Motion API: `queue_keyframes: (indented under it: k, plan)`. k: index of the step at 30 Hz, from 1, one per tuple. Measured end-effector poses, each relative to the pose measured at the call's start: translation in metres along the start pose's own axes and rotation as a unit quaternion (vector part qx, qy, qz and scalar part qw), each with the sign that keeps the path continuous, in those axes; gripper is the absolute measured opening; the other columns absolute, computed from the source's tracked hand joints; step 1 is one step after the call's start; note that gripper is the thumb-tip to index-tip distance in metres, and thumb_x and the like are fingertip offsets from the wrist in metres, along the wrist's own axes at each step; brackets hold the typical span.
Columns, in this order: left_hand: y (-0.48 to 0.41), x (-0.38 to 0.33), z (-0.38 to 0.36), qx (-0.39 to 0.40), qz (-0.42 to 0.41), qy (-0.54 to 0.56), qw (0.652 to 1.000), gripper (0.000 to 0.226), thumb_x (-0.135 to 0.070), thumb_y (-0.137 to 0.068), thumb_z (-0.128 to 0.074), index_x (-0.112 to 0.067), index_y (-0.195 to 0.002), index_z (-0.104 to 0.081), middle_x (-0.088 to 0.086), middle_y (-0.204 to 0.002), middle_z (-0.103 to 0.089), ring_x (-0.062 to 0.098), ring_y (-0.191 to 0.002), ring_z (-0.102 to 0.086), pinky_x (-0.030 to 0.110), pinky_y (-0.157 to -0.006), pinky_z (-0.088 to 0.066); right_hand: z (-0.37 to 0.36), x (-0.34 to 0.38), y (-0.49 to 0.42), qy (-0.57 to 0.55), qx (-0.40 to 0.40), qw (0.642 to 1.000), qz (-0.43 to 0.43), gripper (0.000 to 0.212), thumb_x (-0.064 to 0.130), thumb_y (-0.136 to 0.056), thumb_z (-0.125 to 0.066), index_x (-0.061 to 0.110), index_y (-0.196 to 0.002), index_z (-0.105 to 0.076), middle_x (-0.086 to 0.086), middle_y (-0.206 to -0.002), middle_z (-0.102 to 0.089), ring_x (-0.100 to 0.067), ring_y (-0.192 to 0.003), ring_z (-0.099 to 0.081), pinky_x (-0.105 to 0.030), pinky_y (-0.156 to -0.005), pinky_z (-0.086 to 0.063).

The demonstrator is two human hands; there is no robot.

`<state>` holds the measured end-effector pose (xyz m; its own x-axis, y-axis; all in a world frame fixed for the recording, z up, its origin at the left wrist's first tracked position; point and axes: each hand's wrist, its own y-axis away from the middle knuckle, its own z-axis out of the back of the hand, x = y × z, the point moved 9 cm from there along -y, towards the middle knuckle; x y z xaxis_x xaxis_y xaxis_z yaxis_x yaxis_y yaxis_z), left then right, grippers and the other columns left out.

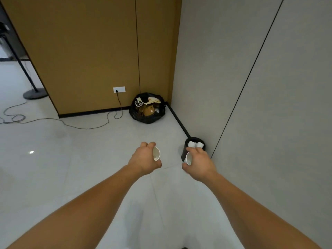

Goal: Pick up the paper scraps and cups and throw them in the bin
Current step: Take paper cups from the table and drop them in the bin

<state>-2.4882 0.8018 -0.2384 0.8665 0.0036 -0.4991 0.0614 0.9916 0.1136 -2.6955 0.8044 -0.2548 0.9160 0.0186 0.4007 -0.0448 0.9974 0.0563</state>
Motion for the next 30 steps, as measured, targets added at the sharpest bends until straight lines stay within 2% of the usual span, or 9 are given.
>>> queue_keyframes:
  k: [5, 9, 16, 23, 30]
  plan:
    - [-0.095, -0.047, -0.014, 0.011, -0.007, -0.016, 1.000, 0.081, -0.040, -0.077, -0.070, -0.022, -0.146, -0.031, 0.005, -0.136, -0.038, 0.026, -0.117, -0.049, 0.037, -0.096, -0.047, 0.026, -0.047, -0.085, 0.010, 0.004, 1.000, 0.001, 0.067, 0.041, -0.085, -0.059, 0.027, -0.146, -0.035, 0.000, -0.144, -0.038, -0.023, -0.131, -0.037, -0.036, -0.096, -0.043]
    - [-0.163, -0.084, -0.021, 0.011, -0.024, -0.019, 0.999, 0.080, -0.040, -0.077, -0.070, -0.022, -0.145, -0.032, 0.005, -0.136, -0.039, 0.026, -0.117, -0.048, 0.037, -0.096, -0.047, 0.049, -0.079, -0.151, 0.005, 0.006, 1.000, -0.008, 0.068, 0.041, -0.086, -0.059, 0.025, -0.147, -0.034, 0.000, -0.143, -0.039, -0.023, -0.131, -0.038, -0.037, -0.098, -0.044]
    - [-0.300, -0.113, -0.056, 0.051, -0.042, -0.032, 0.997, 0.079, -0.039, -0.079, -0.070, -0.022, -0.145, -0.031, 0.006, -0.138, -0.037, 0.027, -0.119, -0.046, 0.038, -0.099, -0.045, 0.054, -0.128, -0.265, -0.001, 0.019, 0.999, -0.034, 0.068, 0.039, -0.086, -0.061, 0.023, -0.147, -0.035, -0.003, -0.143, -0.039, -0.025, -0.131, -0.038, -0.037, -0.105, -0.040]
    - [-0.458, -0.148, -0.088, 0.088, -0.080, -0.024, 0.993, 0.081, -0.040, -0.076, -0.071, -0.023, -0.145, -0.031, 0.005, -0.136, -0.038, 0.027, -0.118, -0.047, 0.037, -0.097, -0.046, 0.064, -0.180, -0.396, 0.025, 0.028, 0.996, -0.077, 0.067, 0.039, -0.087, -0.060, 0.022, -0.146, -0.035, -0.003, -0.141, -0.039, -0.025, -0.128, -0.039, -0.035, -0.102, -0.041]
    - [-0.585, -0.184, -0.132, 0.131, -0.104, -0.029, 0.985, 0.081, -0.040, -0.076, -0.071, -0.022, -0.145, -0.031, 0.006, -0.136, -0.038, 0.027, -0.119, -0.046, 0.036, -0.097, -0.045, 0.064, -0.241, -0.505, 0.007, 0.024, 0.993, -0.111, 0.069, 0.040, -0.085, -0.062, 0.023, -0.147, -0.036, -0.002, -0.140, -0.041, -0.024, -0.126, -0.040, -0.035, -0.103, -0.040]
